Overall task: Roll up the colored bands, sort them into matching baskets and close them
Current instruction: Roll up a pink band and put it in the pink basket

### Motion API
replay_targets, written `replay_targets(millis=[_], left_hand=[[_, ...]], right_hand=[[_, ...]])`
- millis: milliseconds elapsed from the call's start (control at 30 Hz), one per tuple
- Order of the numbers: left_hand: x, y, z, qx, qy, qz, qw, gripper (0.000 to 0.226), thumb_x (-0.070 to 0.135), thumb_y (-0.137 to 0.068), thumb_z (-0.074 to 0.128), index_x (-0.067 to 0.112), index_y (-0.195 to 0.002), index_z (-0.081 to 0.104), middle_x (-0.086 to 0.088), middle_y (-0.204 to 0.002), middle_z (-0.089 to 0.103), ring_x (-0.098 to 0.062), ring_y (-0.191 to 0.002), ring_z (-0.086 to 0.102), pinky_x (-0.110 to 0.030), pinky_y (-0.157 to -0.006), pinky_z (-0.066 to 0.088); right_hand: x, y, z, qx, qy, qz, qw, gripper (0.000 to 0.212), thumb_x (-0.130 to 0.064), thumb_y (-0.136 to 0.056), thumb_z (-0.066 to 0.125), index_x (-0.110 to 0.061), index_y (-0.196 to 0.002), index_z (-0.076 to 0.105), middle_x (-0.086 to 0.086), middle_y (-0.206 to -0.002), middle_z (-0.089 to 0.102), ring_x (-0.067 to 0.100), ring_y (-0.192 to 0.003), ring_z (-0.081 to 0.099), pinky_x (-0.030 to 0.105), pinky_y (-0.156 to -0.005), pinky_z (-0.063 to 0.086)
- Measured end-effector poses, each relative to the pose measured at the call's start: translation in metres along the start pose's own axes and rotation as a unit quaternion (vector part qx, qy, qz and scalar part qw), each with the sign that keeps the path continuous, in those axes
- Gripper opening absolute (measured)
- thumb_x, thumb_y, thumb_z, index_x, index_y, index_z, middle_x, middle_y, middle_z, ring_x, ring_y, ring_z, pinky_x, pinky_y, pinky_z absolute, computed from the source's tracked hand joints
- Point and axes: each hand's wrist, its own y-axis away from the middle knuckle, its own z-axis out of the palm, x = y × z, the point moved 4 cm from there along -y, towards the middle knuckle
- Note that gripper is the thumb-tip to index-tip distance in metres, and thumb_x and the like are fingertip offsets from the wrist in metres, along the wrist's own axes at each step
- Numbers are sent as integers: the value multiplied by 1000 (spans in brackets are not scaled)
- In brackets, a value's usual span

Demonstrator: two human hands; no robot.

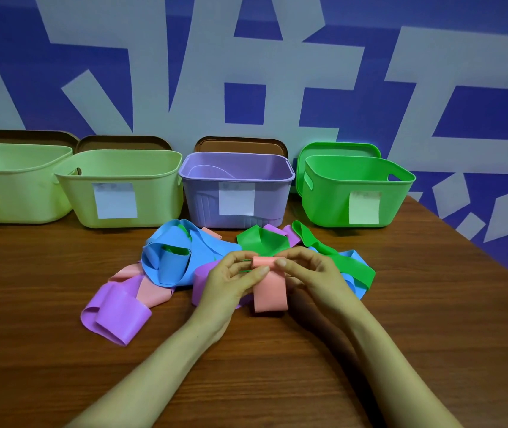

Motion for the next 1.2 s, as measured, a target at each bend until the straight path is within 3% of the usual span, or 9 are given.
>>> replay_targets(millis=[100, 267, 433, 633, 767, 867, 1000, 1100, 1200], left_hand=[[-3, 1, 4, -25, 1, -24, 999, 44, 22, -69, 73, 10, -111, 61, -8, -106, 71, -20, -100, 67, -37, -87, 54], [0, 1, 5, -8, 21, -22, 1000, 29, 20, -80, 67, 7, -105, 62, -6, -95, 73, -17, -92, 69, -35, -83, 54], [0, 0, 2, -2, 7, -12, 1000, 36, 26, -74, 69, 8, -105, 63, -12, -101, 71, -21, -95, 68, -40, -86, 53], [-3, -3, -2, 0, 17, -8, 1000, 23, 11, -78, 69, 13, -101, 66, -12, -102, 71, -24, -98, 67, -36, -84, 53], [-2, -3, -3, -6, 8, 8, 1000, 21, 2, -80, 68, 14, -98, 68, -7, -98, 72, -22, -100, 66, -34, -87, 51], [-1, -2, -3, -15, 1, 20, 1000, 22, -1, -80, 68, 13, -97, 67, -6, -98, 72, -23, -100, 66, -35, -89, 51], [0, -2, -4, -18, -8, 27, 999, 27, -3, -79, 68, 14, -99, 66, -7, -103, 71, -23, -103, 66, -35, -90, 52], [0, -3, -1, -17, 12, 11, 1000, 32, 1, -78, 70, 14, -106, 63, -8, -105, 70, -22, -102, 67, -34, -88, 53], [-1, -2, 2, -15, 43, -21, 999, 24, 10, -83, 67, 10, -106, 61, -9, -102, 71, -21, -96, 69, -35, -86, 55]], right_hand=[[0, 0, -1, 10, -1, -3, 1000, 21, 6, -83, 63, 9, -103, 59, 16, -83, 64, 11, -63, 64, 21, -56, 53], [1, 0, -1, 7, 9, -8, 1000, 24, 15, -76, 65, 5, -97, 62, 11, -74, 68, 14, -64, 66, 22, -54, 53], [-1, 0, 0, -5, 29, -15, 999, 24, 19, -75, 63, 6, -95, 62, 3, -67, 69, 9, -59, 66, 20, -51, 51], [-3, 0, -1, 0, 48, -14, 999, 40, 20, -75, 63, 5, -111, 59, 8, -90, 62, 0, -62, 64, 15, -53, 50], [0, -1, 0, 6, 19, 10, 1000, 27, 3, -84, 63, 7, -111, 58, 8, -84, 61, 9, -61, 63, 17, -52, 50], [2, 0, 2, -3, 18, 23, 1000, 18, -4, -89, 59, 7, -104, 58, 10, -73, 57, 15, -57, 50, 15, -47, 46], [3, 0, 3, -16, 18, 18, 1000, 16, -1, -89, 57, 10, -101, 57, 15, -74, 58, 9, -55, 59, 17, -50, 49], [2, 0, 3, -11, -5, 10, 1000, 19, 3, -87, 57, 12, -104, 57, 20, -77, 55, 18, -58, 60, 20, -51, 51], [0, 1, 2, -17, -23, 7, 1000, 24, 7, -86, 58, 14, -109, 55, 15, -76, 64, 17, -59, 67, 23, -50, 53]])
